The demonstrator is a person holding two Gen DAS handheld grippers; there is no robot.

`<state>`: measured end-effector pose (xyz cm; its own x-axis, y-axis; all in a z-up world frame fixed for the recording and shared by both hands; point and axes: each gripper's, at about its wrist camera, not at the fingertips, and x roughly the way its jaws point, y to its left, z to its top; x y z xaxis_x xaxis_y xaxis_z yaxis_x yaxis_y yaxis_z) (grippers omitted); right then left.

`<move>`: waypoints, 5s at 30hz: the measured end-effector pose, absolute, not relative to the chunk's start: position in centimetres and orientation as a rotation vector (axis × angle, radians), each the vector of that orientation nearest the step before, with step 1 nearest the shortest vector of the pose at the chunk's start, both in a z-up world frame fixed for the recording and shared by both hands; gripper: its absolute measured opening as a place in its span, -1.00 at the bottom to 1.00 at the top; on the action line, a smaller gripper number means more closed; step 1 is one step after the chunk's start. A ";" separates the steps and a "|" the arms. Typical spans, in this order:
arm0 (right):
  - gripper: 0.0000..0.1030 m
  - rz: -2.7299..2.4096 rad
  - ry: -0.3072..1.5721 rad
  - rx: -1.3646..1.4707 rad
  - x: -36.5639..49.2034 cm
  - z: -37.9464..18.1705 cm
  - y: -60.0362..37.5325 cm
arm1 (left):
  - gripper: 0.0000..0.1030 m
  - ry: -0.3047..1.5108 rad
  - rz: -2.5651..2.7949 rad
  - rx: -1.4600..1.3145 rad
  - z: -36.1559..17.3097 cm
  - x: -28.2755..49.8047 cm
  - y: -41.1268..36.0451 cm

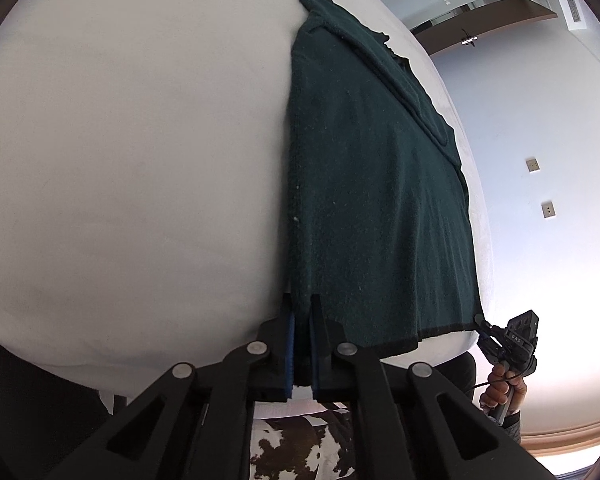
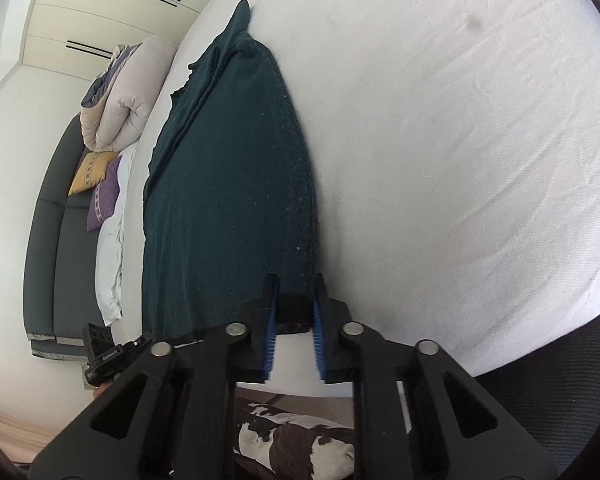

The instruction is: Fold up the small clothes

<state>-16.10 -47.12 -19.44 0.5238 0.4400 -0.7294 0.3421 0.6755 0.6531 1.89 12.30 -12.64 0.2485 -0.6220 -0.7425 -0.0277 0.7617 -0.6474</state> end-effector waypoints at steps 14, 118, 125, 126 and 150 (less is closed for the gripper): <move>-0.90 0.225 0.897 0.935 -13.4 -14.4 -45.8 | -0.91 1.013 -0.586 -0.917 -6.3 3.2 15.3; -0.87 -0.196 0.853 0.242 16.2 -14.5 -47.2 | -0.69 0.916 -0.292 -0.400 -10.6 26.3 7.4; -0.87 -0.185 0.871 0.295 16.0 -15.1 -47.9 | -0.40 0.877 -0.260 -0.315 -9.6 25.6 7.3; -0.87 -0.181 0.865 0.286 15.9 -15.0 -47.8 | -0.40 0.868 -0.246 -0.298 -9.5 25.5 7.3; -0.90 -0.166 0.887 0.378 15.4 -15.6 -48.9 | -0.89 0.911 -0.205 -0.352 -12.9 25.1 9.0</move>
